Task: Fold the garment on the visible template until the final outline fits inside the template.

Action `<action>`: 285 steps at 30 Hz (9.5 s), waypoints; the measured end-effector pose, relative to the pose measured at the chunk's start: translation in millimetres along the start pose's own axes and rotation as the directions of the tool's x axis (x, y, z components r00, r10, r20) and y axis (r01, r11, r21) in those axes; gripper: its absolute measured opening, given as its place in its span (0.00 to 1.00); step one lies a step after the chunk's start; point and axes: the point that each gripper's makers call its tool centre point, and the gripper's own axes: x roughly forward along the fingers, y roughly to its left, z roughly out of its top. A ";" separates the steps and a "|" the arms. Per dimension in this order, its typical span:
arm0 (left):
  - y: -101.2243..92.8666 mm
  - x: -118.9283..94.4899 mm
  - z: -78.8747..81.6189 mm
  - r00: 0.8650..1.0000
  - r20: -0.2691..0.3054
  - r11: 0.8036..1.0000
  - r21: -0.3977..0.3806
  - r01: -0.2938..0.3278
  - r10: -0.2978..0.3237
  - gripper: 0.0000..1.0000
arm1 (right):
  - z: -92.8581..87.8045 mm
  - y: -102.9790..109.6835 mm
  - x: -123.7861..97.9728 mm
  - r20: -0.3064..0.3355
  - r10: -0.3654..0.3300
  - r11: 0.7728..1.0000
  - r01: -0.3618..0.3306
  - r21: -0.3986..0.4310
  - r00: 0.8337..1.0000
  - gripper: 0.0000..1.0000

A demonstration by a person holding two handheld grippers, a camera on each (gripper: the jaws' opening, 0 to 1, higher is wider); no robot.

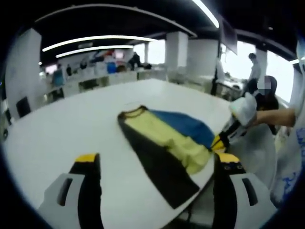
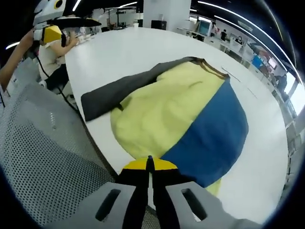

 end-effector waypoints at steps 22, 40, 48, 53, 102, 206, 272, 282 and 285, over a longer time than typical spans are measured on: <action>-1.3 -5.2 2.4 1.000 0.001 0.999 0.032 0.022 -0.022 0.96 | -1.5 -73.4 -51.9 0.052 -0.223 0.971 0.217 0.099 0.973 0.01; -8.9 -5.0 4.3 0.999 -0.021 0.998 0.054 0.044 -0.043 1.00 | 0.8 -105.2 -77.5 0.083 -0.305 0.949 0.295 0.115 0.949 0.01; -14.5 -4.9 11.4 1.000 -0.006 1.000 0.022 -0.005 0.005 1.00 | -3.6 -132.4 -81.5 0.102 -0.295 0.953 0.287 0.094 0.950 0.01; -23.1 -6.0 10.1 0.997 -0.042 0.997 0.025 -0.067 0.068 1.00 | -6.9 -159.4 -84.0 0.117 -0.275 0.961 0.268 0.070 0.954 0.01; -82.2 -1.4 42.4 0.963 -0.048 0.962 -0.053 -0.269 0.266 0.99 | -35.8 -363.8 -91.0 0.166 -0.264 0.964 0.263 0.026 0.950 0.01; -91.0 10.9 39.8 0.917 -0.142 0.911 -0.127 -0.391 0.374 0.95 | -135.0 -512.0 -31.2 -0.030 -0.344 0.936 0.345 0.063 0.938 0.01; -91.2 11.8 38.8 0.920 -0.138 0.915 -0.125 -0.383 0.367 0.89 | -97.8 -449.4 -18.1 0.038 -0.243 0.964 0.237 0.120 0.969 0.16; -90.0 12.7 39.4 0.922 -0.137 0.918 -0.123 -0.378 0.362 0.89 | -97.5 -445.3 -24.5 0.034 -0.247 0.964 0.243 0.106 0.968 0.04; -89.3 11.8 40.3 0.922 -0.131 0.917 -0.123 -0.380 0.364 0.89 | -99.9 -446.6 -28.2 0.035 -0.251 0.964 0.246 0.104 0.967 0.03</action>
